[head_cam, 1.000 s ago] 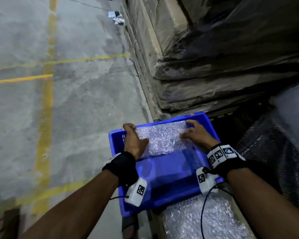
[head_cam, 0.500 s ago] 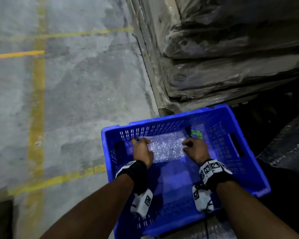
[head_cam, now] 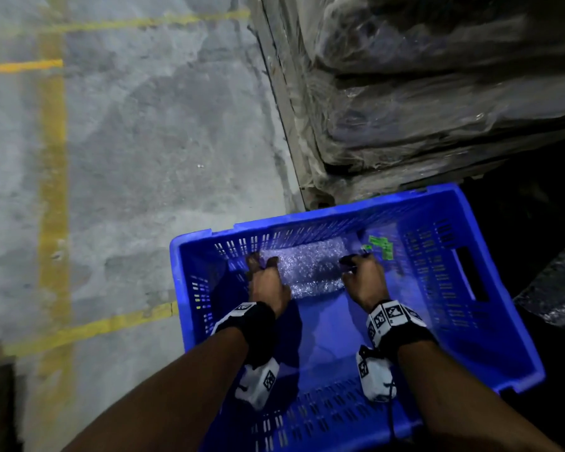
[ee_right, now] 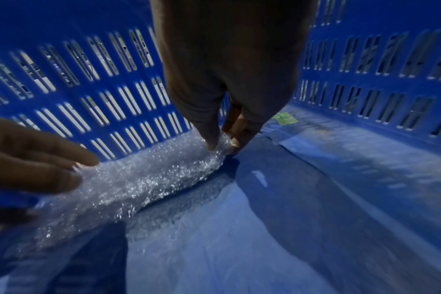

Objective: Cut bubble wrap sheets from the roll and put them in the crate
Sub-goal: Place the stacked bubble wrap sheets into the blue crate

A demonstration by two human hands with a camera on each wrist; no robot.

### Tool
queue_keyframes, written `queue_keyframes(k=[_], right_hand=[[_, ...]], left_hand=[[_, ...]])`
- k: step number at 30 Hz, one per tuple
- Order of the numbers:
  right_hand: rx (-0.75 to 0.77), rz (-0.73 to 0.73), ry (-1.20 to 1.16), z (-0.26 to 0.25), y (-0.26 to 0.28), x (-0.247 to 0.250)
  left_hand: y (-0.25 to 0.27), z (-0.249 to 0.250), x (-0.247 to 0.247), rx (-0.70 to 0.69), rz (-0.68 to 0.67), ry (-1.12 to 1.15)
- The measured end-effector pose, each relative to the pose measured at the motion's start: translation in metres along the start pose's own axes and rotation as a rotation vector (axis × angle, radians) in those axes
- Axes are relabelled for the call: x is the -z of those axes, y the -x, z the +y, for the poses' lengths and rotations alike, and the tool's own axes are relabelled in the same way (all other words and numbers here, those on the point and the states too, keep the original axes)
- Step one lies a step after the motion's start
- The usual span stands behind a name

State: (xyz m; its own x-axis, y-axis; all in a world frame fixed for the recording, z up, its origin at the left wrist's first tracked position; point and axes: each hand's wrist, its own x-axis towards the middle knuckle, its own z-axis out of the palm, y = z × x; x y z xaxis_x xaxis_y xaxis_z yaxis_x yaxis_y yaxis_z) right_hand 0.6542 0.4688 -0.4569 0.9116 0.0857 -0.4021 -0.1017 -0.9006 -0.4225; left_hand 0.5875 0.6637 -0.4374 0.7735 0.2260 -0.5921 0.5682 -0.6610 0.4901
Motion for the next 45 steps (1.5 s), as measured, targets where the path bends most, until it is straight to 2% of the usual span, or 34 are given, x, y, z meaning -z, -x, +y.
queue_keyframes(k=[3,6,9,12,13,15,17,19,23,27,35,39,45], right_hand=[[-0.006,0.003,0.003,0.001,-0.003,-0.006],[-0.005,0.006,0.028,-0.003,-0.005,-0.010],[0.019,-0.003,0.082,-0.005,-0.005,-0.011],[0.050,0.028,0.286,-0.007,0.003,-0.017],[0.090,0.051,0.362,-0.010,0.006,-0.019],[0.208,0.051,0.369,-0.022,0.009,-0.022],[0.327,-0.013,0.380,-0.035,0.009,-0.026],[0.356,-0.083,0.407,-0.046,0.011,-0.026],[0.230,-0.217,0.519,-0.054,0.009,-0.024],[0.164,-0.232,0.503,-0.051,-0.001,-0.023],[0.178,-0.241,0.444,-0.033,-0.014,-0.030],[0.162,-0.189,0.382,-0.027,-0.018,-0.032],[0.164,-0.245,0.388,-0.027,-0.024,-0.032]], left_hand=[[0.009,-0.004,-0.008,-0.016,0.165,-0.135],[0.016,-0.002,-0.016,-0.227,0.216,-0.312],[0.010,-0.001,-0.027,-0.330,0.010,-0.395],[0.002,-0.003,-0.030,-0.319,-0.097,-0.399],[0.001,-0.002,-0.030,-0.315,-0.098,-0.401],[0.002,0.000,-0.027,-0.313,-0.105,-0.422],[0.000,0.001,-0.023,-0.326,-0.116,-0.461],[-0.003,0.000,-0.018,-0.340,-0.117,-0.462],[-0.008,-0.001,-0.009,-0.339,-0.139,-0.483],[-0.009,-0.003,-0.006,-0.257,-0.103,-0.464],[-0.012,-0.008,-0.009,-0.191,-0.118,-0.416],[-0.011,-0.005,-0.004,-0.185,-0.138,-0.413],[-0.013,-0.005,0.000,-0.193,-0.143,-0.405]])
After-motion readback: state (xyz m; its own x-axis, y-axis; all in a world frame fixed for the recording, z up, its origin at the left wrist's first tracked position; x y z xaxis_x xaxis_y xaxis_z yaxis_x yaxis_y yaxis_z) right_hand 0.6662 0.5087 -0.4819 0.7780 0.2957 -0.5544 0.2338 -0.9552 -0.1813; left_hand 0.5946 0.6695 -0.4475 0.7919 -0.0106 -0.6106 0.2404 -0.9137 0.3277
